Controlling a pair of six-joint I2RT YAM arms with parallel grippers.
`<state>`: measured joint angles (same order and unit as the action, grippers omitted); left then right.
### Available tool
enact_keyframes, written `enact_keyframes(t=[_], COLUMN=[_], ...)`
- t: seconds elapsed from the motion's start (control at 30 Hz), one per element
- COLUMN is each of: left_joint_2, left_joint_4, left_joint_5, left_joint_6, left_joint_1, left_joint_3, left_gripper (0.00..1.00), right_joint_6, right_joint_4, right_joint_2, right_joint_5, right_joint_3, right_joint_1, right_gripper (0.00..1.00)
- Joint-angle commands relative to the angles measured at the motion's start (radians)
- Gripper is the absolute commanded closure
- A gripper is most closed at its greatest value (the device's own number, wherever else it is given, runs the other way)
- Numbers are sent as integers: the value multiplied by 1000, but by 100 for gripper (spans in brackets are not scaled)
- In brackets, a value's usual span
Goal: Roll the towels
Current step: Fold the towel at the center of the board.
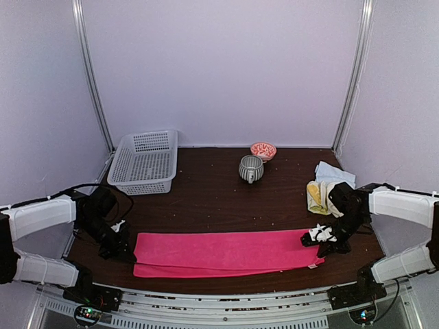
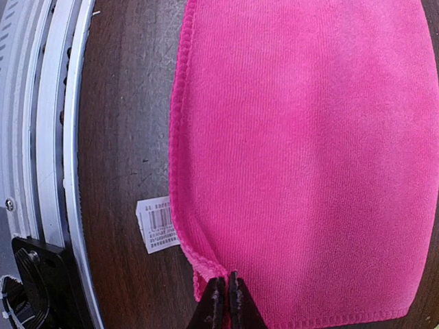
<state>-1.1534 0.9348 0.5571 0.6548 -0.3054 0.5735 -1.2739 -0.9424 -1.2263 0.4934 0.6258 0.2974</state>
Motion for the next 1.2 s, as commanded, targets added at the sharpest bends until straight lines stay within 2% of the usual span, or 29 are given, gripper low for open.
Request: enact_keyframes(t=[0.0,0.27,0.5,0.63,0.77,0.97,1.03,1.17], left_joint_2=[-2,35,32,29,17,65,97,144], left_joint_4=[-8,39,52,49,49,83,120,248], left_joint_5=[2,10,-18,-21,-18,7,9,-46], left_joint_6=[-23,-26,-35,-44,-53,-48,-45,-51], left_joint_1=[7,6,6,6,1,-4,-4,-3], left_joint_3=[-28,43,-21,-56,-88,-114,-98,20], left_gripper=[100,100,100,100,100,85,79,75], right_joint_6=[-10,-13,-35,-51,-78,-111,-104,-69], right_joint_4=[3,-60,-81,-91,-94,-155,-179,-244], right_joint_2=[-11,-18,-22,-21,-16,20,30,58], right_joint_5=[-40,-47,-60,-75,-102,-113,-130,-162], right_joint_3=[-6,54,59,38,6,0,13,64], right_joint_1=[12,12,12,12,12,12,13,9], right_gripper=[97,99,99,95,87,71,69,68])
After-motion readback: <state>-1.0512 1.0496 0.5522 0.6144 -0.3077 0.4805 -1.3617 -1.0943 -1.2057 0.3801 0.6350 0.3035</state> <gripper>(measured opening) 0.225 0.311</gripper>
